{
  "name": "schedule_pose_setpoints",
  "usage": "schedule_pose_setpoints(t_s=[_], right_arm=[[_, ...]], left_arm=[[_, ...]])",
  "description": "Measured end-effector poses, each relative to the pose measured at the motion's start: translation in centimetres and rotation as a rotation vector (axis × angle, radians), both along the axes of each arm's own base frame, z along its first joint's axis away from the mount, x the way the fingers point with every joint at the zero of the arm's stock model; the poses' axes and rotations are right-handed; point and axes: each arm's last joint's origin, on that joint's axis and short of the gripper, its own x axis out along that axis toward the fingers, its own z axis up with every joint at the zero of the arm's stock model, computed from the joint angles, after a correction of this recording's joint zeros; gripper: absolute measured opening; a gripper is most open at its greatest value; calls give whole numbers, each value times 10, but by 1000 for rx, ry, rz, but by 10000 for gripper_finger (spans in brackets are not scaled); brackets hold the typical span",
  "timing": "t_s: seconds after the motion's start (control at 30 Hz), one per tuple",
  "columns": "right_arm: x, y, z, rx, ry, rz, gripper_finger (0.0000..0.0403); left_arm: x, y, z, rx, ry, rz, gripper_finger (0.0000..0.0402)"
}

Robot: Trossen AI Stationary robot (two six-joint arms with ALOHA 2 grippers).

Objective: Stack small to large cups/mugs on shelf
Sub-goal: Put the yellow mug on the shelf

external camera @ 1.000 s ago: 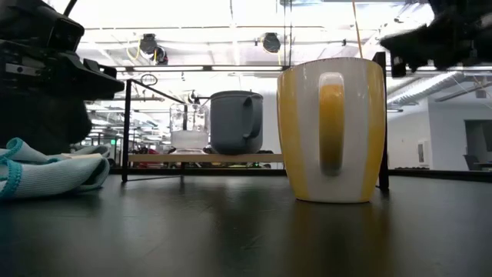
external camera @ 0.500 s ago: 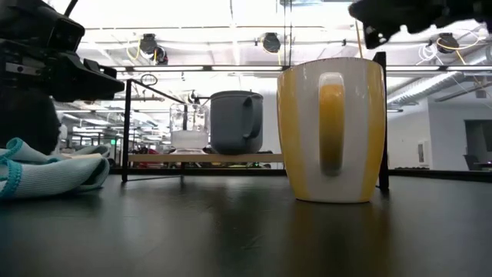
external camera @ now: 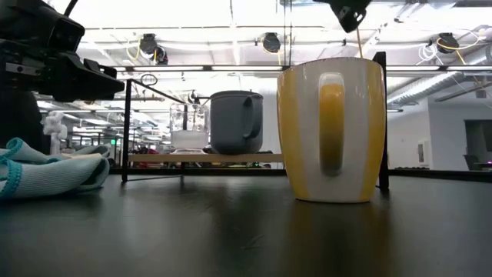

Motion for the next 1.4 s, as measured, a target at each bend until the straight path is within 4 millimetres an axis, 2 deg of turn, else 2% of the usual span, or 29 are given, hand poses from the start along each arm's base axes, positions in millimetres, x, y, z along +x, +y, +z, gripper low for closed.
schedule_pose_setpoints(t_s=[0.23,0.43,0.57,0.7,0.9,1.13,1.27,1.4], right_arm=[[14,6,6,83,210,-42,0],[30,13,-3,142,275,60,0],[38,8,-14,178,330,57,7],[45,-4,-23,225,388,25,40],[44,-17,-28,274,465,-41,114],[42,-21,-30,352,523,-62,192],[41,-21,-31,356,530,-69,214],[41,-21,-31,351,538,-69,216]], left_arm=[[0,0,0,-23,4,-7,2],[0,0,0,-28,4,-6,2],[0,0,0,-28,4,-6,1],[0,0,1,-31,-3,-6,1],[0,0,1,-41,-1,-3,2],[0,0,1,-34,-2,-2,2],[0,0,1,-29,-3,-3,2],[0,0,1,-29,-3,-3,1]])
